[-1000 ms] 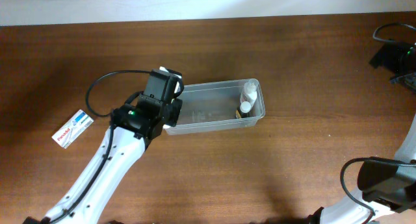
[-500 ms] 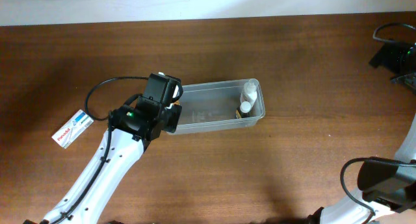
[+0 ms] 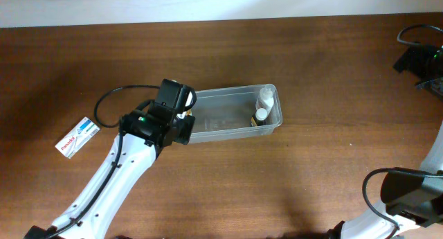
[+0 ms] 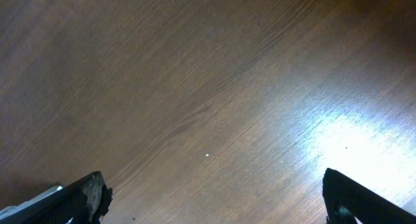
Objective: Pack container
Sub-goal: 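Lower the tube upright into the container beside the gold tin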
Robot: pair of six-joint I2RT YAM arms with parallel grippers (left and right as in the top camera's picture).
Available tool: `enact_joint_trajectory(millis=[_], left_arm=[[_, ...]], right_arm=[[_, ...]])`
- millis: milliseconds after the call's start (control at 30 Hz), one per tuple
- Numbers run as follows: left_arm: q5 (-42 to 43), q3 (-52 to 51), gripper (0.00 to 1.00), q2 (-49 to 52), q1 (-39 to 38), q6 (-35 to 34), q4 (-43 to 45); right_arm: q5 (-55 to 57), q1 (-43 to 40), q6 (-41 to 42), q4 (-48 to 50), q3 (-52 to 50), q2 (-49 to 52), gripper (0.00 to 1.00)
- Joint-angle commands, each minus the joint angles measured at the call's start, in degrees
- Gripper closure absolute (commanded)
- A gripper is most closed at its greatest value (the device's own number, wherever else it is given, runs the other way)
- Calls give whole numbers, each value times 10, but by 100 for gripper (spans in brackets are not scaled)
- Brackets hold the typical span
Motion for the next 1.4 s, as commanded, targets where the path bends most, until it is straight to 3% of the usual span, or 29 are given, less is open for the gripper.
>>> enact_joint_trajectory(millis=[0, 1000, 1367], left_arm=[[8, -4, 42, 4, 1, -5, -6], [8, -5, 43, 33, 1, -6, -28], [8, -5, 43, 62, 1, -6, 4]], right_arm=[[1, -1, 3, 0, 9, -8, 2], [1, -1, 3, 0, 9, -8, 2], [1, -1, 3, 0, 9, -8, 2]])
